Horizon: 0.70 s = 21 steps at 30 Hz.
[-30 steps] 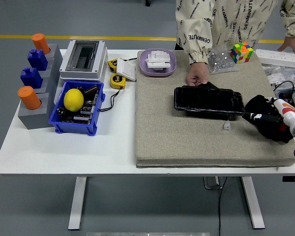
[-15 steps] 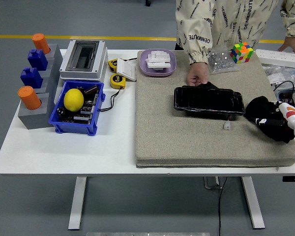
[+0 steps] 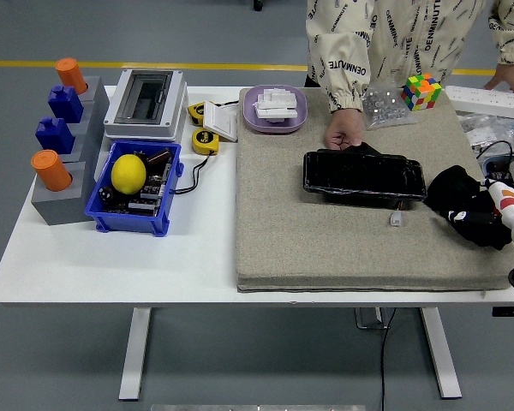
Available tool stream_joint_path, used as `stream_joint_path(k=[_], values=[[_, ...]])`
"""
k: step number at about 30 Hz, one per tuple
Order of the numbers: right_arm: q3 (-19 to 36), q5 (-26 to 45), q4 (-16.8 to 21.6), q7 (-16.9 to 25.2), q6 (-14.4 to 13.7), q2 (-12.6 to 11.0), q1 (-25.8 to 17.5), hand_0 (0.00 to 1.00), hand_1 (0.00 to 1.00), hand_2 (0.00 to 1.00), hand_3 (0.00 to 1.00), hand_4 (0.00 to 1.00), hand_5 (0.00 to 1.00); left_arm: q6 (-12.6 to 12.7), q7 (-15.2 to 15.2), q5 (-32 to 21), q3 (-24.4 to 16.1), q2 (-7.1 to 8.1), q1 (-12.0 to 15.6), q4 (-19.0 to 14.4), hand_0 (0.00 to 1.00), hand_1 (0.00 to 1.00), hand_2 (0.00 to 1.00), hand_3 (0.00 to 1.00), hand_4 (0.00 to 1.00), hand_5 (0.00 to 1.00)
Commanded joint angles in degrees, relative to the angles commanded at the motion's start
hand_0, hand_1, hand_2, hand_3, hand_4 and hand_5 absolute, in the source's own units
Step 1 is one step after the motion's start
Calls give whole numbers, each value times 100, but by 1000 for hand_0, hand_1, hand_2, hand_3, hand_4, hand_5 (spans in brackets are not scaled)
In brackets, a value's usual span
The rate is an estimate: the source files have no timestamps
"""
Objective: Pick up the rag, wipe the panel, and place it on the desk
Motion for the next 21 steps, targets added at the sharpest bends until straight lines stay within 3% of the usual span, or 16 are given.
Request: stream_joint_path(k=[21], values=[[222, 130, -296, 117, -311, 342, 57, 648, 636, 680, 745, 998, 528, -2, -2, -14, 24, 5, -32, 4, 605, 641, 656, 561, 627, 441]])
